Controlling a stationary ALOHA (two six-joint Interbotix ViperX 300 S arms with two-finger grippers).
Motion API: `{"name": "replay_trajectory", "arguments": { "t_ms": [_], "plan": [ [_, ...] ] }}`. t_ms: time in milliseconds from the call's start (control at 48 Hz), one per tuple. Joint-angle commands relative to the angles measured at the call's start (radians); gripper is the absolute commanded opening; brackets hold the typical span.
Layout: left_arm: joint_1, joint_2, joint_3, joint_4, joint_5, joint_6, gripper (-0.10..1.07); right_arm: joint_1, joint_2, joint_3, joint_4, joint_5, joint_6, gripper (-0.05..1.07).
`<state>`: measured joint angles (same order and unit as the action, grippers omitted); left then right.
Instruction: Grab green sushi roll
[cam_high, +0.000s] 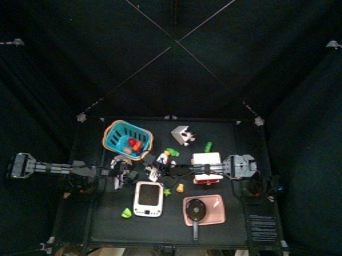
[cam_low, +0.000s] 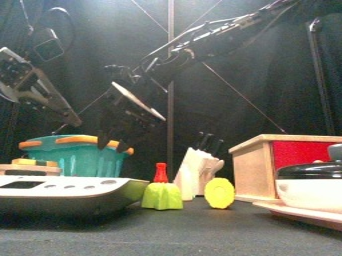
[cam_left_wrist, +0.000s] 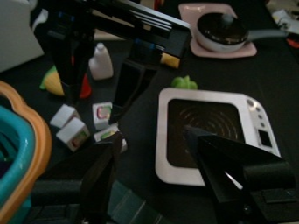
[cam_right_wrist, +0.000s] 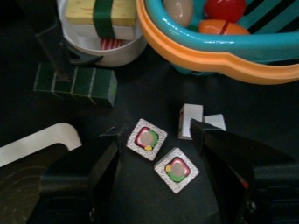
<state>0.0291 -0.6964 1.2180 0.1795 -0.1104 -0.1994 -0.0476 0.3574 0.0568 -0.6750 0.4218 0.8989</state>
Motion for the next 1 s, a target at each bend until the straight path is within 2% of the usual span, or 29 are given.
{"name": "replay_trajectory", "arguments": {
  "t_ms": [0, 104, 250, 562, 688, 792, 896, 979],
  "plan": [
    [-0.031, 0.000, -0.072, -0.075, 0.080, -0.005, 0.93, 0.005, -0.086, 0.035, -0.006, -0.003, 0.002, 0.91],
    [-0.035, 0.002, -0.120, -0.155, 0.209, -0.003, 0.93, 0.006, -0.120, 0.092, -0.011, -0.009, 0.006, 0.91],
    [-0.041, 0.012, -0.178, -0.210, 0.350, -0.006, 0.93, 0.006, -0.170, 0.167, -0.008, -0.026, 0.006, 0.91],
    [-0.071, 0.107, -0.238, -0.282, 0.511, -0.009, 0.93, 0.008, -0.236, 0.281, 0.026, -0.103, 0.009, 0.91],
    [-0.075, 0.156, -0.252, -0.281, 0.580, -0.026, 0.93, 0.008, -0.239, 0.298, 0.034, -0.103, 0.009, 0.91],
    [-0.075, 0.184, -0.250, -0.259, 0.614, -0.081, 0.93, 0.008, -0.241, 0.304, 0.040, -0.103, 0.009, 0.91],
    [-0.078, 0.207, -0.247, -0.193, 0.638, -0.170, 0.93, 0.006, -0.241, 0.305, 0.048, -0.103, 0.009, 0.91],
    [-0.081, 0.219, -0.252, -0.103, 0.667, -0.270, 0.93, 0.008, -0.241, 0.308, 0.055, -0.101, 0.009, 0.91]
  ]
}}
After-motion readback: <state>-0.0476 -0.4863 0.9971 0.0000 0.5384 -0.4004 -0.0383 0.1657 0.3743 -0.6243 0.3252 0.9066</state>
